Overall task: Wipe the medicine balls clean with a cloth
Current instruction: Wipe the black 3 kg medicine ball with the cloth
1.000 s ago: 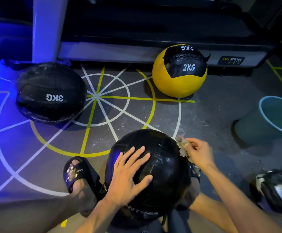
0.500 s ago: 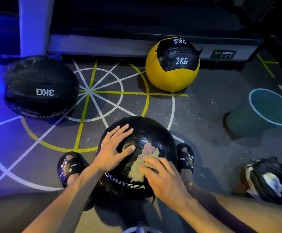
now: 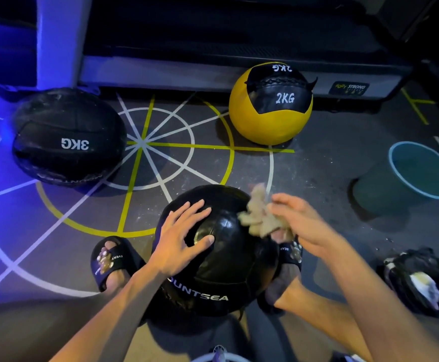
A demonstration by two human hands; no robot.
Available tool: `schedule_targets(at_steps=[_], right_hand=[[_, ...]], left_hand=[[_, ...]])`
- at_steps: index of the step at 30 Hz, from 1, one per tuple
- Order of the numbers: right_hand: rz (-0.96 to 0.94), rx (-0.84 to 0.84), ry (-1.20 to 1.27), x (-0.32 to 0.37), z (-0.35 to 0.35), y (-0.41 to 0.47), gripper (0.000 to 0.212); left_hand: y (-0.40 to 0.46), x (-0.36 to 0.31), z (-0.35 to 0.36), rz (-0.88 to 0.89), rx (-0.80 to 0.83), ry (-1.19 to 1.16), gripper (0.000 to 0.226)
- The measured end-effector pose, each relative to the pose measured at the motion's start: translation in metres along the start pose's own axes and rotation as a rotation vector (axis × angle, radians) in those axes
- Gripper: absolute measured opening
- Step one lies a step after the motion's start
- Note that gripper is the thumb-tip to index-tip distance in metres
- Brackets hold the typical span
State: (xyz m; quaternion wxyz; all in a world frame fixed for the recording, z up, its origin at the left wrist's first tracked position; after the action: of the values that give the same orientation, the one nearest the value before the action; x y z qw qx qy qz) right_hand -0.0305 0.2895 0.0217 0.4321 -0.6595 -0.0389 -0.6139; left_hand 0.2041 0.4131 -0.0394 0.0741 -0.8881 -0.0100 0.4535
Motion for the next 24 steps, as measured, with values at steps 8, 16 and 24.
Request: schedule_targets(at_steps=[8, 16, 24], right_hand=[[-0.164, -0.443, -0.654, -0.01, -0.024, 0.011, 0.009], [-0.527, -0.16, -1.221, -0.023, 0.044, -0.024, 0.019], [-0.192, -0.06, -1.031, -0.036, 0.042, 0.006, 0.048]], left_hand=[[-0.014, -0.014, 0.013, 0.023, -0.006, 0.017, 0.06], [-0.029, -0.02, 0.012, -0.012, -0.099, 0.085, 0.065], [-0.04, -0.02, 0.028, 0.0, -0.114, 0.094, 0.065]])
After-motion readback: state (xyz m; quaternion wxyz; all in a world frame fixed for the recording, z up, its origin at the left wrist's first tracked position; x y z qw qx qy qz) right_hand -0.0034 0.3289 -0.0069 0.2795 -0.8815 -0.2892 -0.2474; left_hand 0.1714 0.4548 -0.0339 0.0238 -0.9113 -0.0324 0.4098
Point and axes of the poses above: each hand's wrist, its own y-axis towards the middle knuckle, its own z-axis out of the palm, x = y × z, the point moved 6 cm from there along y, towards the middle knuckle, and after that the axes turned 13 degrees about x, right-handed, at the moved point
